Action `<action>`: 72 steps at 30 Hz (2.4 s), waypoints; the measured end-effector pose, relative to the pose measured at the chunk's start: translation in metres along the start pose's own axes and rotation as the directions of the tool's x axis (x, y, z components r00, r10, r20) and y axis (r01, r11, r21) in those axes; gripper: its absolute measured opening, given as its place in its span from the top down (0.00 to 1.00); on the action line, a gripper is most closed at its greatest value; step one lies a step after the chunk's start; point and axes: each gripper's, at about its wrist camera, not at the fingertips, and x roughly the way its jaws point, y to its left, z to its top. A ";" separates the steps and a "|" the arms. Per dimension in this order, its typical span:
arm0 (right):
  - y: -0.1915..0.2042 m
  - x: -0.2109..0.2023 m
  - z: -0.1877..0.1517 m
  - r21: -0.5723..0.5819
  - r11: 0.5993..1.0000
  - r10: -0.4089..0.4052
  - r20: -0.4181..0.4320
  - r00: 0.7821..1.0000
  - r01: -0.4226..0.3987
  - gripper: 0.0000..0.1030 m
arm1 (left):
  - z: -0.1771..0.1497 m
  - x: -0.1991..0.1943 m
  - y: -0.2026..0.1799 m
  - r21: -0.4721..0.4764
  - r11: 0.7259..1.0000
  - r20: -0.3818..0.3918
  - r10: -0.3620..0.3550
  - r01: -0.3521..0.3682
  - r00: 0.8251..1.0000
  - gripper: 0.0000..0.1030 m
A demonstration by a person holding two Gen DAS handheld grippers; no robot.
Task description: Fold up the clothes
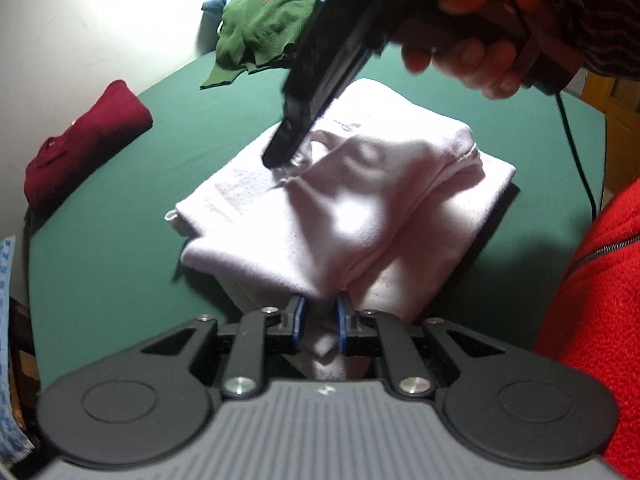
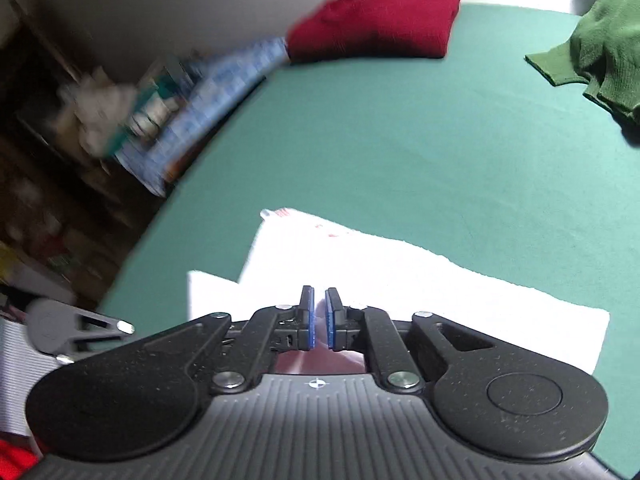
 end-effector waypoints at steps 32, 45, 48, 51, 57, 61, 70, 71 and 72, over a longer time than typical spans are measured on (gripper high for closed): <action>-0.015 -0.084 -0.140 0.205 0.947 -0.284 0.167 0.944 0.248 0.60 | 0.011 0.006 0.060 -0.345 0.929 0.023 -0.137 0.136 0.990 0.53; -0.001 -0.090 -0.147 0.020 0.954 -0.296 0.183 0.937 0.298 0.89 | 0.023 0.004 0.028 -0.240 0.948 0.063 -0.202 0.211 0.977 0.89; -0.005 -0.075 -0.147 -0.006 0.951 -0.304 0.131 0.943 0.308 0.81 | 0.017 0.021 0.025 -0.218 0.961 -0.006 -0.177 0.171 0.984 0.87; -0.005 -0.074 -0.144 -0.008 0.957 -0.287 0.150 0.946 0.291 0.67 | 0.018 0.011 0.034 -0.232 0.959 0.023 -0.160 0.161 0.987 0.63; -0.031 -0.084 -0.130 0.185 0.970 -0.199 0.213 0.956 0.161 0.46 | 0.029 0.002 0.057 -0.298 0.940 0.089 -0.143 0.163 0.986 0.38; -0.052 -0.072 -0.124 0.295 0.948 -0.184 0.197 0.963 0.121 0.57 | 0.033 0.029 0.065 -0.378 0.905 0.057 -0.186 0.194 0.981 0.52; -0.042 -0.089 -0.129 0.216 0.976 -0.079 0.235 0.969 0.027 0.95 | 0.042 -0.003 0.053 -0.257 0.933 0.121 -0.229 0.253 0.966 0.97; -0.041 -0.093 -0.130 0.206 0.979 -0.063 0.241 0.968 0.012 0.95 | 0.042 -0.007 0.051 -0.237 0.931 0.129 -0.254 0.278 0.959 0.97; -0.042 -0.095 -0.132 0.206 0.978 -0.065 0.247 0.967 0.013 0.95 | 0.042 -0.008 0.051 -0.224 0.927 0.135 -0.277 0.302 0.951 0.96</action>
